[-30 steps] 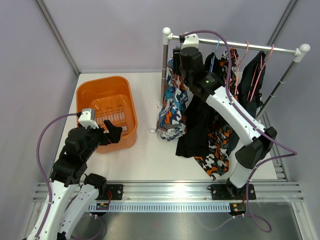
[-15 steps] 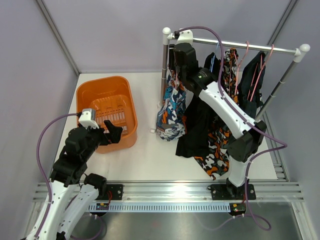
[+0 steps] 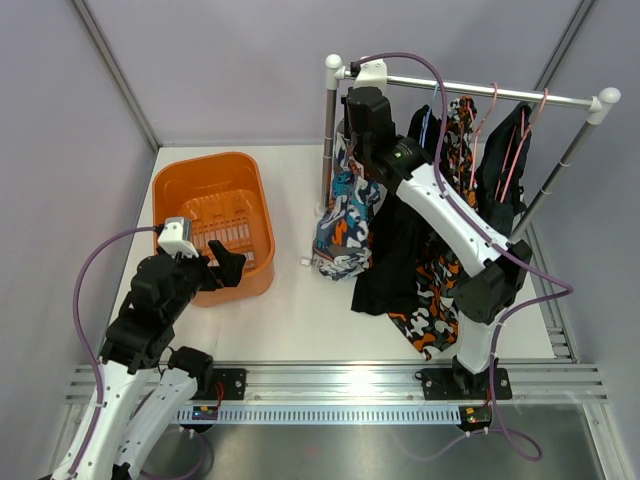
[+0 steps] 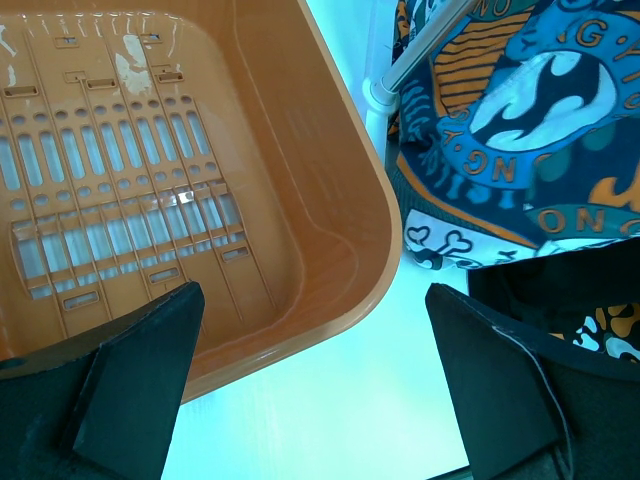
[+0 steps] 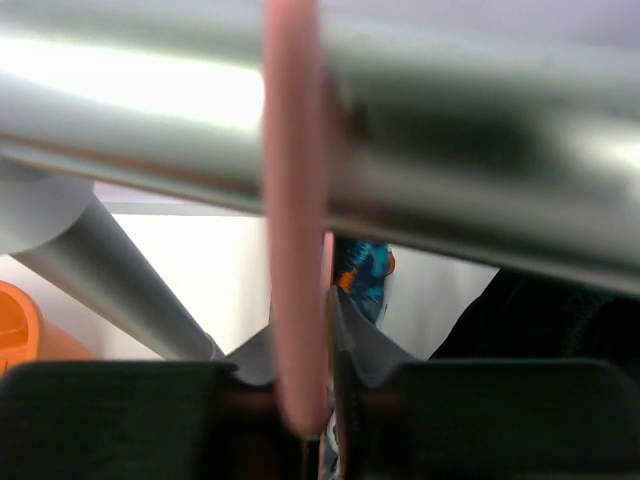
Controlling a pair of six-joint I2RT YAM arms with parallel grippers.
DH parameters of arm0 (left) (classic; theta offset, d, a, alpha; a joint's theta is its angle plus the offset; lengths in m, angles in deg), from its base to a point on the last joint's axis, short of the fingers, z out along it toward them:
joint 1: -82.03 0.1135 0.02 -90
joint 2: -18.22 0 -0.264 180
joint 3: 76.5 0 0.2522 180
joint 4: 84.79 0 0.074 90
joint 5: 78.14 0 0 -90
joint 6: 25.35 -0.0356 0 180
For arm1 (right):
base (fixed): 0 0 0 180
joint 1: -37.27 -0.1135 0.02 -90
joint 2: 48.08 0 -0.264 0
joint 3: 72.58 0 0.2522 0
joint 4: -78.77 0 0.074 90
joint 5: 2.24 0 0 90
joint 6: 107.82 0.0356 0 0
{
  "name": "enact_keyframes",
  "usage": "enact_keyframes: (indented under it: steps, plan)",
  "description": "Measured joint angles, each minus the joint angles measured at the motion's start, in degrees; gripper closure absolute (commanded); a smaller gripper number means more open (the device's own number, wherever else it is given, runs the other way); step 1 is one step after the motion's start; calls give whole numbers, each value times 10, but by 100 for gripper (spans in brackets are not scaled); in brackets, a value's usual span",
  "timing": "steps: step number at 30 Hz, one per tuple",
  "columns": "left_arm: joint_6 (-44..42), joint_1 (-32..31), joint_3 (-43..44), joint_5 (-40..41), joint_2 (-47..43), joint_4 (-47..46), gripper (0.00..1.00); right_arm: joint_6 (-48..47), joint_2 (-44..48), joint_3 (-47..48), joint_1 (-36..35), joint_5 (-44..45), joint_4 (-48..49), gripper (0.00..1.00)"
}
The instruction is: Remove the shorts from the hanger
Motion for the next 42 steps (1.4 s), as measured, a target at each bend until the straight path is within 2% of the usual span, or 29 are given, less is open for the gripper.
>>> enact_keyframes:
  steps: [1,3,13,20,28,33,36,38,42]
  plan:
    - [0,0,0,0,0,0,1,-2,1,-2,0,1,2,95]
    - [0,0,0,0,0,0,1,-7,4,-4,0,1,0,100]
    - [0,-1,0,1,0,0,1,-8,49,-16,0,-6,-31,100]
    - [-1,-1,0,-3,0,0,1,8,152,-28,2,-47,-90,100]
    - [-17,-2,-1,-75,-12,-19,4,51,313,-151,2,-165,-146,100]
    - [0,-9,50,-137,44,-36,4,89,379,-238,-7,-217,-170,100]
    - [20,-37,118,-145,99,-59,4,107,396,-265,-23,-216,-176,100]
    - [29,-79,172,-135,141,-79,1,117,399,-276,-37,-212,-175,100]
    - [27,-237,279,-31,242,-99,1,133,396,-289,-61,-191,-174,100]
